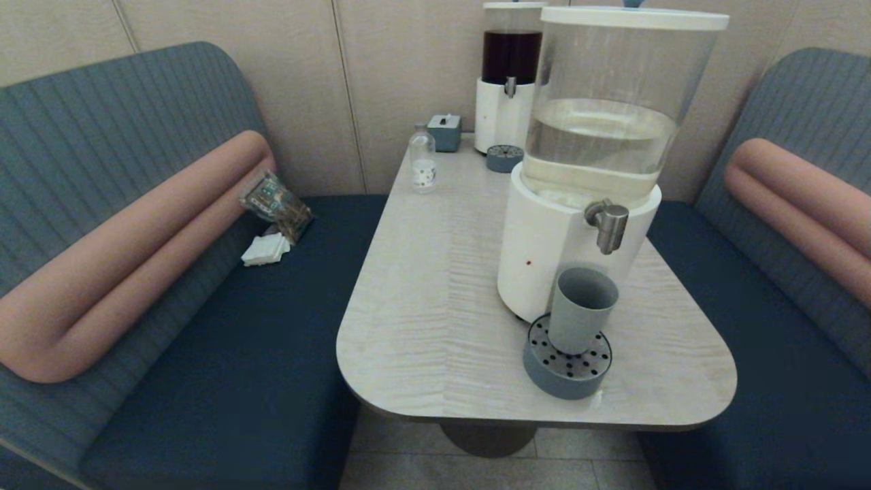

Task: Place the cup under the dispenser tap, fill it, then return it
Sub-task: Place the cup next to the water dispenser

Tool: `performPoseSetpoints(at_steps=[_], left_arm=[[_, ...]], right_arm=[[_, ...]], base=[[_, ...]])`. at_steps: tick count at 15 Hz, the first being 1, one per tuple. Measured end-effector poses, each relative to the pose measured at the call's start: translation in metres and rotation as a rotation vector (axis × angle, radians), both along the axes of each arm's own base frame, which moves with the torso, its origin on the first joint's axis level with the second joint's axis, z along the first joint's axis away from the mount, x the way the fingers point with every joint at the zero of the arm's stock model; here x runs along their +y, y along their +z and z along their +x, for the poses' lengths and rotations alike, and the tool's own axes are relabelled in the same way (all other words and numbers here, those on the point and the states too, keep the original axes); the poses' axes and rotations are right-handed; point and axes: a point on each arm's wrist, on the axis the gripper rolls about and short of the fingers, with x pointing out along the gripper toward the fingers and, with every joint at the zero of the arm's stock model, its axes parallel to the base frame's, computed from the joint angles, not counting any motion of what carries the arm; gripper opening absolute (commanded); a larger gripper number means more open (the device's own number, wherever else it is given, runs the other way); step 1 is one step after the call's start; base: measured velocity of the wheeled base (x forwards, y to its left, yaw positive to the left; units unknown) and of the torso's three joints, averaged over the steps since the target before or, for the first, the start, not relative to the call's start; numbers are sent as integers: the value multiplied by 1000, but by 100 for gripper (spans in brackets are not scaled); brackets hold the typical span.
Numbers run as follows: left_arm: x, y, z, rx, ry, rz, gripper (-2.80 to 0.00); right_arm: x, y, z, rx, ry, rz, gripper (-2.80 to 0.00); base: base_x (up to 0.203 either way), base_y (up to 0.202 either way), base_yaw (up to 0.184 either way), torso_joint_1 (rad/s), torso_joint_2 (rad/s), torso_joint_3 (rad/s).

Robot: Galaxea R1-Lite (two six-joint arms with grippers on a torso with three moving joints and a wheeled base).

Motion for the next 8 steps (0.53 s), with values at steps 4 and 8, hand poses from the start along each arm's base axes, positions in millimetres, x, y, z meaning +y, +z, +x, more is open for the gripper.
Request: performPoseSetpoints(at_steps=[4,8], left_arm=[[0,0,0,1,1,0,-280],[0,0,0,0,0,0,-280]], right_arm=[[1,-55,-55,-97,-84,-75,-280],[3,-115,-79,-207,18,-202,-280]], base=[[0,0,0,0,0,0],[0,0,0,0,0,0]])
